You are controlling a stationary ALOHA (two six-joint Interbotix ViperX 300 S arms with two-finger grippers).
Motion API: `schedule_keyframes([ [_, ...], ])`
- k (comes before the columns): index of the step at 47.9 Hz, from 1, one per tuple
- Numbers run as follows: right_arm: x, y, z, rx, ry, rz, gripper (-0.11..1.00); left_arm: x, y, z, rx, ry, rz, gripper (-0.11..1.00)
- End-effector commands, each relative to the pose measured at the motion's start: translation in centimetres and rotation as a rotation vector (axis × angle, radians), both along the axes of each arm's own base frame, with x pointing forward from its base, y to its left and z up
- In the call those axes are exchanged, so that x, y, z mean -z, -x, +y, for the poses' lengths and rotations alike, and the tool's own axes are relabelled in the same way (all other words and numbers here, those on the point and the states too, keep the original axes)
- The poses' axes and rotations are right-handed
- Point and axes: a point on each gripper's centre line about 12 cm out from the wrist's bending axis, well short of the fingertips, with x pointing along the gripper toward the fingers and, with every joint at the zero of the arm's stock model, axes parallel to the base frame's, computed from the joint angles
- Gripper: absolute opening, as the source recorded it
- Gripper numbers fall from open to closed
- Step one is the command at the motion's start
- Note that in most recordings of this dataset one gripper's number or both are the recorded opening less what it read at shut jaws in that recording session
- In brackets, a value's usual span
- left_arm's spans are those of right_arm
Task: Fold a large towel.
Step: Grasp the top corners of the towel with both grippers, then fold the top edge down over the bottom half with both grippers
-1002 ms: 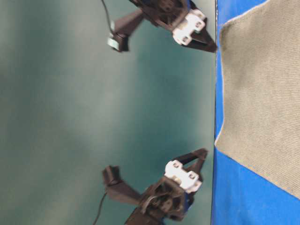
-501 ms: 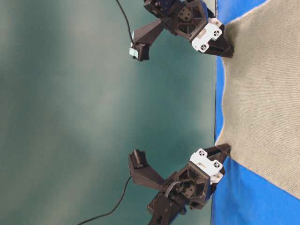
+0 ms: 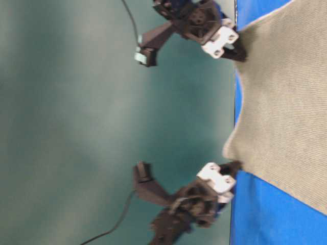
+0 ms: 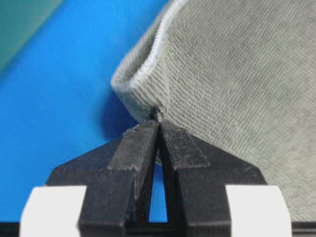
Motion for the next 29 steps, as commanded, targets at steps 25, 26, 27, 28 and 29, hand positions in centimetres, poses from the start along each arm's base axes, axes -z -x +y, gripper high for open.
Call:
schedule_keyframes([
  [25, -10.6, 1.1, 5.9, -0.075, 0.149, -0.131, 0.05, -10.6, 3.2, -5.7, 0.128, -0.111, -0.062, 0.01],
  [26, -10.7, 1.2, 6.7, -0.093, 0.148, -0.129, 0.05, -10.7, 3.4, -6.4, 0.147, -0.111, -0.059, 0.01],
  [27, -10.7, 1.3, 7.5, -0.11, 0.145, -0.125, 0.05, -10.7, 3.5, -7.3, 0.169, -0.11, -0.055, 0.01],
  [28, -10.6, 1.4, 8.4, -0.129, 0.142, -0.121, 0.05, -10.6, 3.6, -8.2, 0.192, -0.108, -0.05, 0.01],
  [29, -10.5, 1.4, 9.4, -0.151, 0.137, -0.114, 0.05, -10.5, 3.7, -9.1, 0.213, -0.105, -0.045, 0.01],
])
